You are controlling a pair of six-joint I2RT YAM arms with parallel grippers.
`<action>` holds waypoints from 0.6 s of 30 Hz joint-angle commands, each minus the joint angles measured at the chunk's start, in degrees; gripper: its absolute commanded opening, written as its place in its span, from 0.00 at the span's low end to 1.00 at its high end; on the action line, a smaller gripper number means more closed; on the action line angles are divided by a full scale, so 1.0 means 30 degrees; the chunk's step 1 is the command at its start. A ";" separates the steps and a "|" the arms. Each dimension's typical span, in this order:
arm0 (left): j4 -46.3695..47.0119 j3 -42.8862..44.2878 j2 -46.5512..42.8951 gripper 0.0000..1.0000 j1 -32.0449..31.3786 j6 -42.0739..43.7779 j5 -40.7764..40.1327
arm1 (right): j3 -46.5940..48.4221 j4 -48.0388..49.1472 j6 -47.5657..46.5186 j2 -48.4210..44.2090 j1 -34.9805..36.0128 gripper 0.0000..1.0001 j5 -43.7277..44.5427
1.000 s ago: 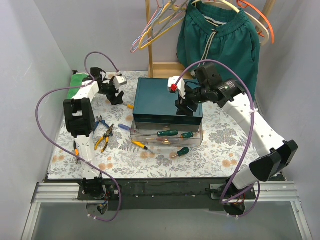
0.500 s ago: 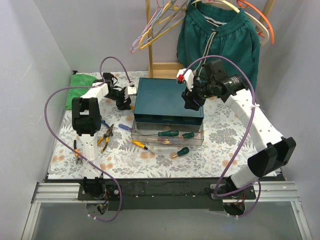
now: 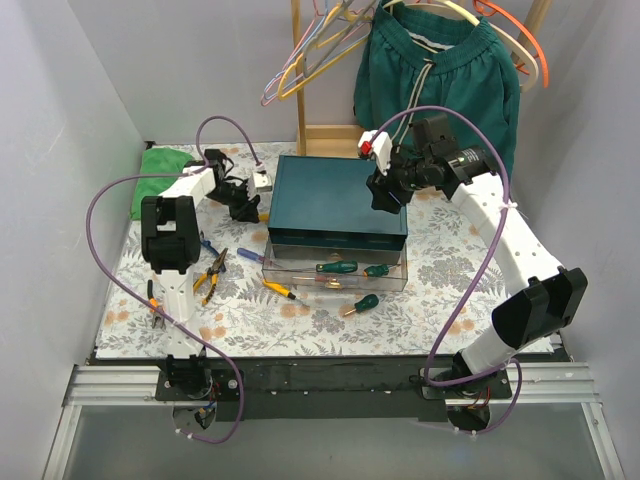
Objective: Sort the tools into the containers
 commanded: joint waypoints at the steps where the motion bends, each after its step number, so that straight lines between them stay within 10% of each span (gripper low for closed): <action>1: 0.2784 -0.2146 -0.3386 0.00 0.1326 -0.4520 -0.1639 | 0.0038 0.2150 0.0138 -0.0605 -0.0238 0.58 -0.0500; 11: 0.5335 -0.3820 -1.1970 0.00 0.2300 -1.2603 0.1866 | -0.2131 0.4877 0.1339 -0.1982 -0.0385 0.57 0.0876; 18: 0.4781 -0.5020 -1.4903 0.00 -0.2463 -1.3724 0.4888 | -0.3506 0.6278 0.2042 -0.2714 -0.0475 0.57 0.4397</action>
